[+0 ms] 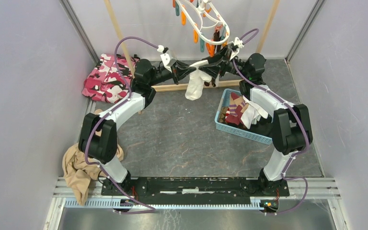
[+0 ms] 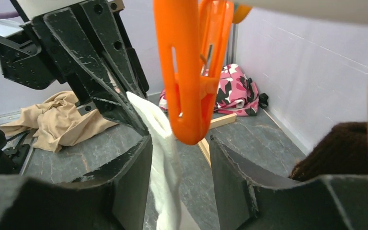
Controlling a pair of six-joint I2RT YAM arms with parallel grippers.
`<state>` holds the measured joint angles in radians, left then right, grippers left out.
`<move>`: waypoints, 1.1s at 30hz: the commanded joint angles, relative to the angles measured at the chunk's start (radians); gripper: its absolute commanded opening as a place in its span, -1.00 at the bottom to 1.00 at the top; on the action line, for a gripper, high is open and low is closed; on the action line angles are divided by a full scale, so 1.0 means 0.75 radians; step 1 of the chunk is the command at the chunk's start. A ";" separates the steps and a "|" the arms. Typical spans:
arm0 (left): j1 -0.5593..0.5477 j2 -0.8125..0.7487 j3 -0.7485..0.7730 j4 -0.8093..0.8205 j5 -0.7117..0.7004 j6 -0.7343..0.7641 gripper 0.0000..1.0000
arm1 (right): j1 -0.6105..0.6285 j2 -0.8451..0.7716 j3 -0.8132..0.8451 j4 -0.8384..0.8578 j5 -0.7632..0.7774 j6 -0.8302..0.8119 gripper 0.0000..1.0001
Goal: Clip the socks to the hanger
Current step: Open the clamp at the hanger.
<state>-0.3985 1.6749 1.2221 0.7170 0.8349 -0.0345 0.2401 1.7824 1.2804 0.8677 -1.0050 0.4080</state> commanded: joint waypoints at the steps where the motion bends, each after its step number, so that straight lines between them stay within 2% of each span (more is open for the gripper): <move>1: 0.006 -0.002 0.056 0.093 -0.048 -0.066 -0.96 | 0.002 0.004 0.056 0.144 -0.056 0.089 0.05; 8: 0.008 -0.007 0.042 0.170 -0.060 -0.152 -0.96 | 0.001 -0.018 0.030 0.085 -0.079 0.025 0.02; 11: 0.008 -0.007 0.043 0.175 -0.060 -0.165 -0.96 | 0.001 -0.015 0.038 0.086 -0.089 0.027 -0.17; 18: 0.011 -0.010 0.033 0.147 -0.066 -0.165 -0.96 | 0.001 -0.005 0.057 0.108 -0.105 0.060 -0.80; 21: 0.010 -0.010 0.037 0.135 -0.063 -0.167 -0.96 | -0.001 -0.012 0.046 0.132 -0.112 0.073 -0.99; 23: 0.010 -0.012 0.038 0.130 -0.060 -0.176 -0.92 | -0.001 -0.024 0.025 0.140 -0.114 0.066 -1.00; 24: 0.011 -0.015 0.038 0.127 -0.059 -0.179 -0.86 | -0.001 -0.030 0.013 0.138 -0.117 0.060 -1.00; 26: 0.018 -0.031 0.031 0.122 -0.057 -0.199 -0.49 | -0.007 -0.053 -0.016 0.119 -0.122 0.029 -1.00; 29: 0.044 -0.078 0.006 0.131 -0.040 -0.229 -0.16 | -0.020 -0.103 -0.054 0.015 -0.113 -0.084 -1.00; 33: 0.079 -0.128 -0.024 0.250 0.033 -0.364 0.36 | -0.031 -0.148 -0.062 -0.140 -0.100 -0.228 -1.00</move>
<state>-0.3637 1.6531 1.2102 0.7959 0.8112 -0.1909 0.2279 1.7451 1.2350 0.8448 -1.0790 0.3588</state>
